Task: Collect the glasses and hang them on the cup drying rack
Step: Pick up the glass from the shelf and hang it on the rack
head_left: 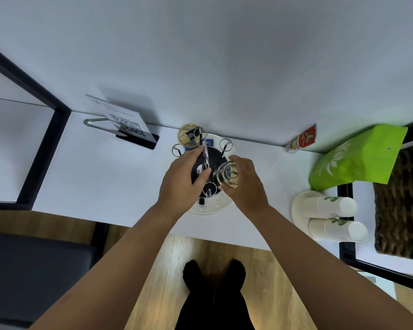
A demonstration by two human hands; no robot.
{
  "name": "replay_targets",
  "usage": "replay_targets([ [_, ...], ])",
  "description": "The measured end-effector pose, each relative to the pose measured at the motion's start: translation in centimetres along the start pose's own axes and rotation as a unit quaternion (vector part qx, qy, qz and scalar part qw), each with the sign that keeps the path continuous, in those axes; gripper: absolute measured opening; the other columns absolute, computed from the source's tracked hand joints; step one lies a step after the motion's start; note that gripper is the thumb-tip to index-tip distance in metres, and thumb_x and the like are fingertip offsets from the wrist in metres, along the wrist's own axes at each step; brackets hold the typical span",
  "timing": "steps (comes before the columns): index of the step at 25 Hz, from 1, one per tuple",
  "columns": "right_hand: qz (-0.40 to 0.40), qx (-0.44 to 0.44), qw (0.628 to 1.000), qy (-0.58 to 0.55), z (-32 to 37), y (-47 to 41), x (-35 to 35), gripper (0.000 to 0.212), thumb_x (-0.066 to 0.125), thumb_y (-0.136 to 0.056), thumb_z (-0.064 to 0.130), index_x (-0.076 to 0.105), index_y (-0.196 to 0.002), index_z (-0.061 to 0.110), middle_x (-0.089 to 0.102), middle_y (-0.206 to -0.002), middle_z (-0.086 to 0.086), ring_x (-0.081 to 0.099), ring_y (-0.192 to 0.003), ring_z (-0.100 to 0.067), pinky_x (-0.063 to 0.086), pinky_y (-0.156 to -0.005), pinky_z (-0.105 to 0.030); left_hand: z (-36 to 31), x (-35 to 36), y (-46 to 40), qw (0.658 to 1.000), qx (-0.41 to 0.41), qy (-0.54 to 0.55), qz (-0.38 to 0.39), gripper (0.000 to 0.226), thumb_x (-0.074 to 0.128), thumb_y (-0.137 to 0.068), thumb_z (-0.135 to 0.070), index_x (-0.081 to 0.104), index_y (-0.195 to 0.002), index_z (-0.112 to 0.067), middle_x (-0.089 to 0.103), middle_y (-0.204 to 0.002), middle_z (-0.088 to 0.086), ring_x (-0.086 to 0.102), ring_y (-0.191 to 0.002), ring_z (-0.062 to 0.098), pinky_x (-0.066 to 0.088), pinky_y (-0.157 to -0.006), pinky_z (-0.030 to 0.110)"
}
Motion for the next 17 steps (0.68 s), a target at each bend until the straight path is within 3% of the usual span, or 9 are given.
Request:
replay_targets([
  [7, 0.028, 0.008, 1.0, -0.001, 0.2, -0.2, 0.0, 0.087, 0.088, -0.079, 0.012, 0.045, -0.154, 0.017, 0.05, -0.144, -0.01, 0.056, -0.126, -0.031, 0.057, -0.096, -0.047, 0.0, -0.2, 0.6, 1.0, 0.003, -0.002, 0.001, 0.054, 0.064, -0.102, -0.027, 0.049, -0.154, -0.025, 0.062, -0.143, -0.006, 0.057, -0.129, 0.018, 0.049, -0.106, 0.043],
  [14, 0.015, -0.01, 0.999, 0.046, 0.7, 0.8, -1.6, 0.089, 0.089, -0.079, 0.021, 0.044, -0.156, 0.023, 0.047, -0.15, -0.008, 0.044, -0.14, -0.032, 0.055, -0.096, -0.047, 0.8, -1.6, 2.2, 1.0, -0.009, -0.026, -0.014, 0.055, 0.062, -0.104, -0.032, 0.047, -0.156, -0.023, 0.054, -0.154, -0.006, 0.047, -0.142, 0.014, 0.037, -0.112, 0.026],
  [17, 0.005, -0.024, 0.998, 0.05, 1.0, 1.5, -2.9, 0.089, 0.089, -0.079, 0.023, 0.045, -0.157, 0.023, 0.048, -0.151, -0.009, 0.042, -0.143, -0.032, 0.054, -0.098, -0.049, 0.5, -2.6, 2.7, 0.999, -0.011, -0.029, -0.033, 0.056, 0.063, -0.104, -0.031, 0.045, -0.157, -0.026, 0.052, -0.155, -0.008, 0.044, -0.143, 0.012, 0.026, -0.104, 0.008],
])
Point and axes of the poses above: each hand's wrist, its own y-axis away from the middle knuckle, its own x-axis out of the palm, z = x × y, the point moved 6 cm from there along -y, towards the middle knuckle
